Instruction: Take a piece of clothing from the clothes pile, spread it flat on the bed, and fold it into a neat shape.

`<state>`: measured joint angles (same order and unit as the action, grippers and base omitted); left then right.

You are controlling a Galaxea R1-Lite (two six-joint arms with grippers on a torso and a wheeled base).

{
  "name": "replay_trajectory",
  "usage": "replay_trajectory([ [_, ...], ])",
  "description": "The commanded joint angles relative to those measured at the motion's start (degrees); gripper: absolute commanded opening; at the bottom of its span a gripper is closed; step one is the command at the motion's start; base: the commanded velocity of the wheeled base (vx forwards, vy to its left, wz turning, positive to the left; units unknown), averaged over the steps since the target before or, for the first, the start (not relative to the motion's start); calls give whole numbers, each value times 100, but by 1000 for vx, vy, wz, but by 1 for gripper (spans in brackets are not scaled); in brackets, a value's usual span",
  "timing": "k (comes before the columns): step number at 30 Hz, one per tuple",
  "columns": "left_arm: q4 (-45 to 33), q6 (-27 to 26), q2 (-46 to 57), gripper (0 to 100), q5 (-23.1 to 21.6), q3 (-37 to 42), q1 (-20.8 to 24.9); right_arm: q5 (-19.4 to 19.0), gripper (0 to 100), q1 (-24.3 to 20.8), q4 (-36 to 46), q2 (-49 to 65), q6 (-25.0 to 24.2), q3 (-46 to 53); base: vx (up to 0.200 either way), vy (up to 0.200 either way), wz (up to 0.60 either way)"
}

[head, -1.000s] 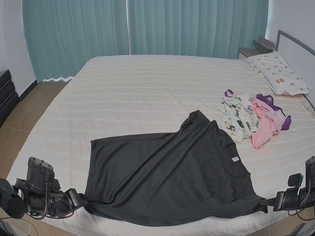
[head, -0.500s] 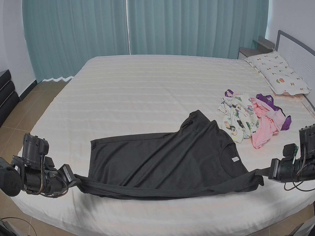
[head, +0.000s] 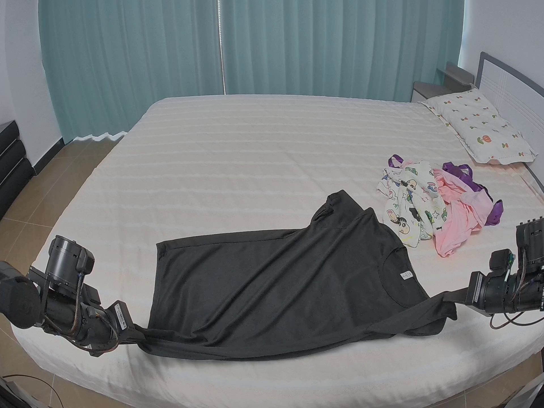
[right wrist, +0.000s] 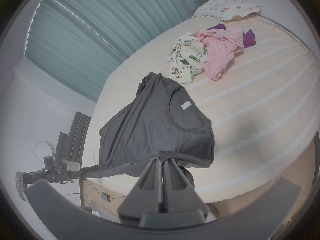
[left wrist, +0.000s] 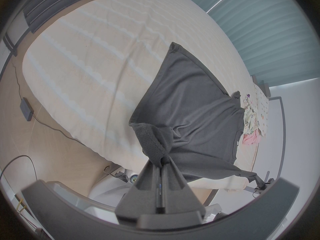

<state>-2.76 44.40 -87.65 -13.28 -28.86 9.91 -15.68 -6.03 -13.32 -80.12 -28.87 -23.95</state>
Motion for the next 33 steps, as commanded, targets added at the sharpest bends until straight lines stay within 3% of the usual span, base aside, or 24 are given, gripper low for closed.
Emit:
replay_trajectory([
  [1, -58, -28, 2, 0, -44, -112, 2, -23, 0, 32, -4, -13, 4, 84, 0, 0, 0],
  [14, 188, -1, -173, 0, 18, -156, -42, -14, 0, 120, -56, -338, 4, -65, 0, 0, 0],
  [25, 1330, 245, -1193, 0, 97, -296, -174, 12, 0, 76, -935, -1357, -22, -356, 0, 0, 0],
  [33, 1357, 297, -1588, 0, 352, -700, -226, 3, 0, 41, -970, -1779, -31, -637, 0, 0, 0],
])
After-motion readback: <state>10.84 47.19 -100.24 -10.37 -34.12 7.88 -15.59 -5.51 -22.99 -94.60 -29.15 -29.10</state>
